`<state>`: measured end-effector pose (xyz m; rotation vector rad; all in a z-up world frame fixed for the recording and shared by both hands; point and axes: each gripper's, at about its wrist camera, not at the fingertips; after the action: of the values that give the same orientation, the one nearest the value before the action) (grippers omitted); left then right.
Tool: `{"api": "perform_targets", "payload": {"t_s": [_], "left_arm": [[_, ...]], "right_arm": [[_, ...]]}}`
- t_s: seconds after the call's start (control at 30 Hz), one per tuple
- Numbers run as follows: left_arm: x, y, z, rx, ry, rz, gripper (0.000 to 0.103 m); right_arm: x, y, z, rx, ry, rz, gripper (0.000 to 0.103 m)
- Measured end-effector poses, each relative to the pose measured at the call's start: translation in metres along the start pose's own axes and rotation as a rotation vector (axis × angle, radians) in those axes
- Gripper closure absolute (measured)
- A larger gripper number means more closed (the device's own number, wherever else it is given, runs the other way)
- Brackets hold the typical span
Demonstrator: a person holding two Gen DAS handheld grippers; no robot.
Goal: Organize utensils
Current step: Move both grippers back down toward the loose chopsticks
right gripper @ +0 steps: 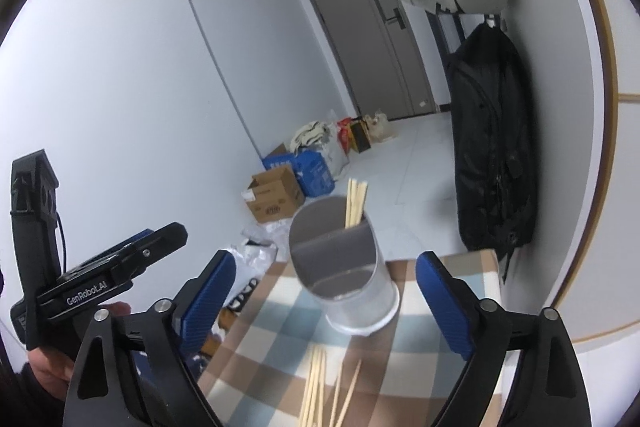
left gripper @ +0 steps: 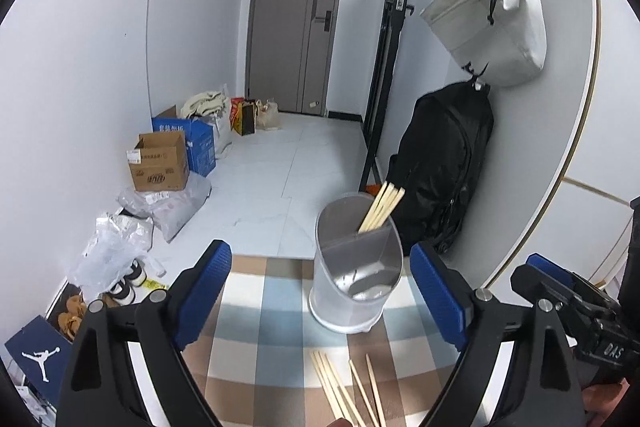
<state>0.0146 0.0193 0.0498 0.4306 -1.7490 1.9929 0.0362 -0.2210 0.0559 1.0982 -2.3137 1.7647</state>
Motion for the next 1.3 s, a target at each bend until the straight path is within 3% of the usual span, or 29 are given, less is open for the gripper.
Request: {"api": "perform_targets", "payload": {"t_s": [0.47, 0.73, 0.93, 1.3], "left_arm": [[-0.036, 0.056, -0.018, 0.074, -0.012, -0.150, 0.015], [-0.047, 0.074, -0.025, 0.076, -0.014, -0.186, 0.015], [-0.058, 0.080, -0.033, 0.101, -0.003, -0.249, 0.015], [-0.079, 0.083, -0.054, 0.181, 0.011, -0.346, 0.015]], "right_arm": [[-0.028, 0.062, 0.006, 0.040, 0.043, -0.177, 0.009], [-0.054, 0.082, 0.011, 0.031, 0.042, -0.295, 0.010], [-0.079, 0.097, 0.017, 0.000, 0.041, -0.407, 0.029], [-0.124, 0.111, 0.021, -0.027, 0.046, -0.554, 0.047]]}}
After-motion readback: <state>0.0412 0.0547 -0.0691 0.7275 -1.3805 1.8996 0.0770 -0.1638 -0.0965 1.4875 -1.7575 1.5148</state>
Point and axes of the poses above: each gripper's, at about its wrist camera, not at the fingertips, and x roughly against the way its jaws point, z to its right, y to its underside
